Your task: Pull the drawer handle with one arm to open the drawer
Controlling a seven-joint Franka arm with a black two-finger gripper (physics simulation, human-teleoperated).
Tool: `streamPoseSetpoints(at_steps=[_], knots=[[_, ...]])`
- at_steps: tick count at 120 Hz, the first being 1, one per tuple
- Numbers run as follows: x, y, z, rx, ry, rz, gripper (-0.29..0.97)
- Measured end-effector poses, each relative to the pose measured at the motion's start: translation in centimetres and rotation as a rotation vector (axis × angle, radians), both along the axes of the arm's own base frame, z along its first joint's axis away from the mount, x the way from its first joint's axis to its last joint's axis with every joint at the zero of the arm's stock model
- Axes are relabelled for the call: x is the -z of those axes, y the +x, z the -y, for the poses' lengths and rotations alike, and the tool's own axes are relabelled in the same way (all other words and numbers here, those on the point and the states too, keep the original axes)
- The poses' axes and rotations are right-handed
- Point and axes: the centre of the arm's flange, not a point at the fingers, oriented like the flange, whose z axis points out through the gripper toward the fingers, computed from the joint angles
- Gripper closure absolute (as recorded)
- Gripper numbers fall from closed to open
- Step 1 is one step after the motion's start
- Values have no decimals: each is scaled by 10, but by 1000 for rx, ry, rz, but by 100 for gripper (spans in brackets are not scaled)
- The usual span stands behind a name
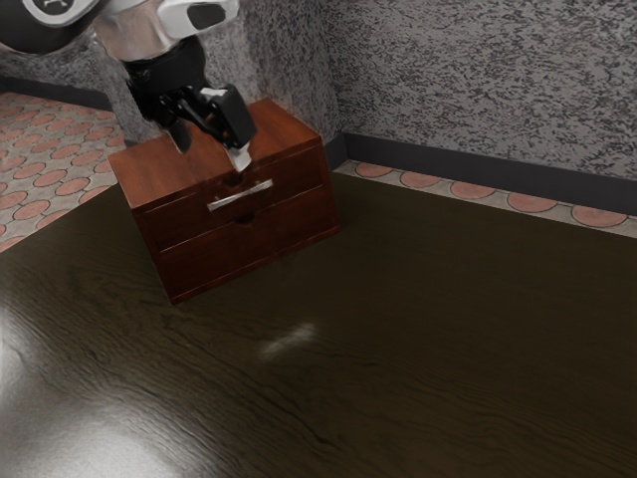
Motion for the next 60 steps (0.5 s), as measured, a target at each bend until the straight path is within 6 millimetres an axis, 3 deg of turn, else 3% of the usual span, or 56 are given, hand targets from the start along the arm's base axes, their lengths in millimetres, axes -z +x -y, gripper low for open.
streamPoseSetpoints(at_steps=[4,9,29,36,51,55,60], knots=[[-39,-14,-2,-15,35,59,0],[-61,-26,0,-26,65,84,0],[-77,-41,51,49,113,76,0],[-66,-31,74,132,130,68,0],[-15,3,116,313,157,-2,0],[7,23,111,341,161,-29,0],[29,47,77,328,158,-58,0]])
